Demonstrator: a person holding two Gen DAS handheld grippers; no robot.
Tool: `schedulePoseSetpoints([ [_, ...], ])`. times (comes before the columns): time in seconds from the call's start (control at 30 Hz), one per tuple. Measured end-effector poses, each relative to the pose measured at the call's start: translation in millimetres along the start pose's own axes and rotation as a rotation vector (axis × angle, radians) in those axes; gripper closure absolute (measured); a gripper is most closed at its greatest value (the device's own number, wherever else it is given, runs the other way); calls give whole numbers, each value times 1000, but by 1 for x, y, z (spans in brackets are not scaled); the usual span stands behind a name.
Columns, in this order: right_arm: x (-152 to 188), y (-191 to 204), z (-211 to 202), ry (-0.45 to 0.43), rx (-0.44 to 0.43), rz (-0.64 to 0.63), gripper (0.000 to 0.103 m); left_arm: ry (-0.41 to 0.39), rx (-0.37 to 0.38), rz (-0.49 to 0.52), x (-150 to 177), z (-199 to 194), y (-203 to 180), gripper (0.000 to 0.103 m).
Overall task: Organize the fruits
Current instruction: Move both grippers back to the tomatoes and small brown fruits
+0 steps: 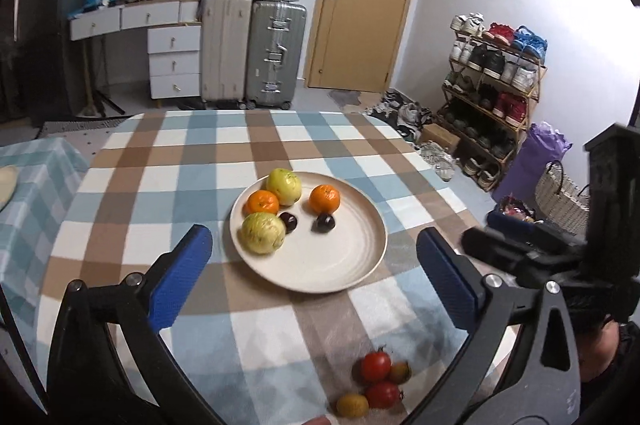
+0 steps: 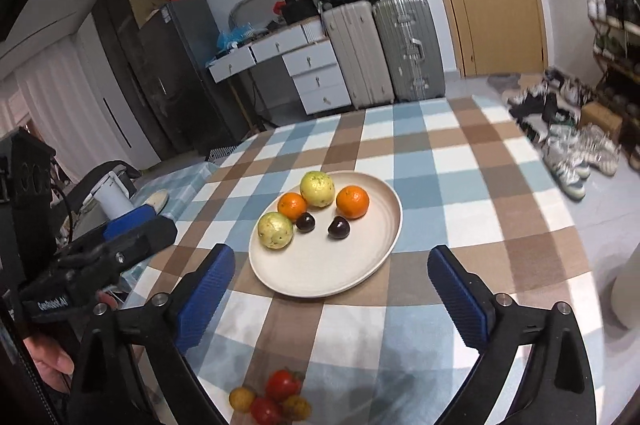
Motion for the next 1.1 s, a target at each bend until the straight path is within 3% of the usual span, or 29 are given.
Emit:
schedulePoseSetpoints([
  [0.2, 14, 9, -33, -48, -1, -7, 1, 5, -45, 30, 31, -21, 1, 1],
  [0.4, 32, 14, -58, -73, 62, -59, 1, 18, -60, 80, 60, -32, 1, 1],
  [0.73, 62, 16, -62, -2, 93, -35, 1, 54, -80, 37, 88, -42, 20, 1],
  [0.93, 72, 15, -61, 20, 95, 1, 1, 148, -55, 25, 107, -25, 19, 1],
  [1.1, 73, 17, -57, 36, 106, -21, 1, 307, -32, 1, 135, 5, 17, 1],
])
Point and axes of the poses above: each gripper's, at about its wrist camera, not at the fingertips, and z roughly the way its jaws point, y to its left, x to its underside, the point moved 9 cm from there along z, roughly the way its jaws point, and after that the axes turned 7 degrees about -z, right-handed, at the moved point
